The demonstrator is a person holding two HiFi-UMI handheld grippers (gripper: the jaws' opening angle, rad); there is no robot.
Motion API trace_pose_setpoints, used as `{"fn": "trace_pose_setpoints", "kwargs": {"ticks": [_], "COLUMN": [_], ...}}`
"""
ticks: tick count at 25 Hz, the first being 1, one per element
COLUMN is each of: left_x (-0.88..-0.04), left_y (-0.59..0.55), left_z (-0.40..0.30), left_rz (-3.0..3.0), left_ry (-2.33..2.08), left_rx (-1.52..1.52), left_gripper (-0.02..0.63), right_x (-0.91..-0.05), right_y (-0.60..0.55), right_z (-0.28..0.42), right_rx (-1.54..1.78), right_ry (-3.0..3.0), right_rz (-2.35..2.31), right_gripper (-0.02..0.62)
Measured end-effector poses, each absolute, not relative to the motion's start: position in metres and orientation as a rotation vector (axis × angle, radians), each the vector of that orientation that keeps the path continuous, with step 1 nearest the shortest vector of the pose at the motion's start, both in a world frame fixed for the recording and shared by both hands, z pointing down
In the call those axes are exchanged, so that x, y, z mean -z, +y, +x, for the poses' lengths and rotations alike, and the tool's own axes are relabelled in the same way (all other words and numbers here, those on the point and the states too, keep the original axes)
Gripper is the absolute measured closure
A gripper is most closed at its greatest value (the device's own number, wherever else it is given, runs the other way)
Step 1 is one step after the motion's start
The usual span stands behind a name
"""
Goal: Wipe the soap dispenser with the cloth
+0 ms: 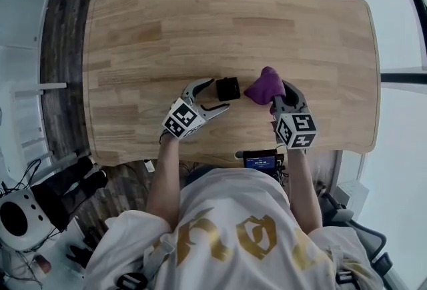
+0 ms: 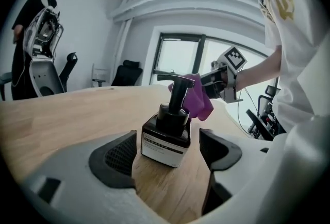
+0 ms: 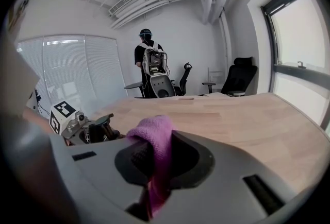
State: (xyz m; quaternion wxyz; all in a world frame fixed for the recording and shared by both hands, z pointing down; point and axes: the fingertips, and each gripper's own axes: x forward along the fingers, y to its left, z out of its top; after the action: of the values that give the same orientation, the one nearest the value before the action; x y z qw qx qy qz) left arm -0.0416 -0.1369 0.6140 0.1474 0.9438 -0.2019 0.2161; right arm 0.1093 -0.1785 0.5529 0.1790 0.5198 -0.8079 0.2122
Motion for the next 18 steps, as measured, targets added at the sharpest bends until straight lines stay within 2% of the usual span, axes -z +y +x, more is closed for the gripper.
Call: {"fn": "trace_pose_setpoints", "kwargs": {"ticks": [18], "left_x": [-0.643], "left_y": [-0.145], "left_z": [-0.018], "left_rz": [2.862], "left_ry": [-0.460], "left_rx": [-0.850], "left_gripper": [0.247], "right_x": [-0.565], "right_y": [-0.178], "right_z": [0.122], "right_rx": [-0.642], "right_ry": [-2.252], "right_rz": [1.474], "right_gripper": [0.561]}}
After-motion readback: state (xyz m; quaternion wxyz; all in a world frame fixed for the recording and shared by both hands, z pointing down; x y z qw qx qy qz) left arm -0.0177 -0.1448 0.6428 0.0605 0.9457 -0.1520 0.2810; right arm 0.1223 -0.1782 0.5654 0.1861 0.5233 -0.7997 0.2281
